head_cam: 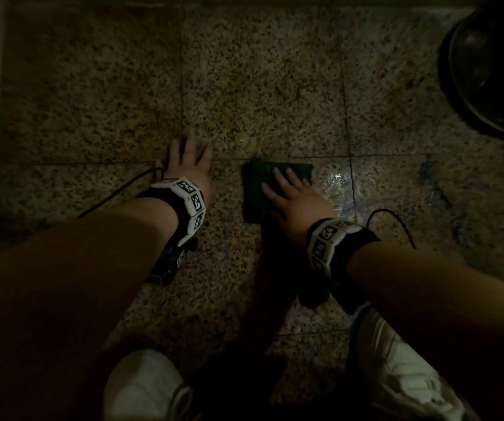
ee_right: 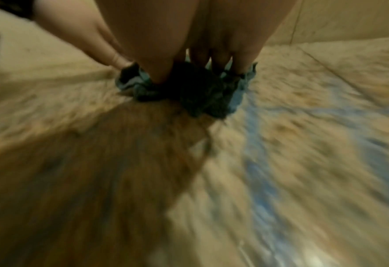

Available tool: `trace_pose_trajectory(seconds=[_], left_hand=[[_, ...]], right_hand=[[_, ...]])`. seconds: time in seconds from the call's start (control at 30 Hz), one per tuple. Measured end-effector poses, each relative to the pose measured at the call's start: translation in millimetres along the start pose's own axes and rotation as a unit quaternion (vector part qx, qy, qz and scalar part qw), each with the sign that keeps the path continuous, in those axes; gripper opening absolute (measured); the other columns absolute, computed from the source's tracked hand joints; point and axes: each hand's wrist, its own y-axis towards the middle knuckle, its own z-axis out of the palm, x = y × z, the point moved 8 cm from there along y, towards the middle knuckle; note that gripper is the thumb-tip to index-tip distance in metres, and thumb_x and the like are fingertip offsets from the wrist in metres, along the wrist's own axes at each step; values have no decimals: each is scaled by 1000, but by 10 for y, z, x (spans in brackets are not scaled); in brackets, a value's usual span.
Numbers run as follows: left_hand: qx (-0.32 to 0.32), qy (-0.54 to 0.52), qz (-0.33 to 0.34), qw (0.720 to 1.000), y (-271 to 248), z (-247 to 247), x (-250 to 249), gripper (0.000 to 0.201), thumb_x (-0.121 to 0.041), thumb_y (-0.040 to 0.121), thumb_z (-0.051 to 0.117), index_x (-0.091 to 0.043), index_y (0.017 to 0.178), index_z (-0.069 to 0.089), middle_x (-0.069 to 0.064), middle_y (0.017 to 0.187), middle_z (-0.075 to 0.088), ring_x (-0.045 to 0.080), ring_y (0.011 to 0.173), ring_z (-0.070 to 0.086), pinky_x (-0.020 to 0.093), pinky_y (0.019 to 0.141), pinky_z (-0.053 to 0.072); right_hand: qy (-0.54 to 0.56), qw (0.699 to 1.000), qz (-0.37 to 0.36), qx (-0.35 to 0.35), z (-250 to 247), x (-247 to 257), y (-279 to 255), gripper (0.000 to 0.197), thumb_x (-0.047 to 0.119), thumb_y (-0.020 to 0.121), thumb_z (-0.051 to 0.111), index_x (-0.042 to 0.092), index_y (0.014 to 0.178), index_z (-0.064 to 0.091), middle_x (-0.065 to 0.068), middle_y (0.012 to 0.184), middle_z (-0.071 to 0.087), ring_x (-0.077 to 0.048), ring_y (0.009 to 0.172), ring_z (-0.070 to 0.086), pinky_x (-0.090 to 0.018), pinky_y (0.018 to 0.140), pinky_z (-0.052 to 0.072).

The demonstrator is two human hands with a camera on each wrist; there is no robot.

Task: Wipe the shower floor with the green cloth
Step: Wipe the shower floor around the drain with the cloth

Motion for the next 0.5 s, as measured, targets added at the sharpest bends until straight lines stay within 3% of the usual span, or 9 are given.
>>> trace_pose_trajectory(seconds=[0.2, 0.4, 0.5], left_hand=[[68, -2, 0, 998, 27, 32, -121, 78, -56, 94, 37, -36, 147, -16, -6, 151, -33, 35, 142, -17, 58, 112, 9], [76, 19, 0, 997, -23, 2, -152, 78, -55, 95, 35, -34, 147, -18, -3, 153, -30, 34, 142, -19, 56, 113, 6], [86, 15, -12, 996, 13, 9, -178, 81, -56, 94, 38, -33, 147, -19, -3, 152, -32, 36, 142, -18, 58, 113, 11]], right_hand=[[18, 1000, -10, -1, 24, -116, 97, 55, 35, 103, 28, 33, 151, 2, 0, 157, -21, -22, 145, -17, -39, 117, -2], [41, 999, 26, -10, -312, -196, 356, 53, 32, 104, 27, 33, 152, 4, 0, 157, -19, -24, 145, -17, -39, 117, -2], [41, 999, 26, -13, -339, -185, 337, 52, 35, 104, 27, 32, 152, 7, -2, 158, -18, -25, 145, -15, -39, 117, -1]])
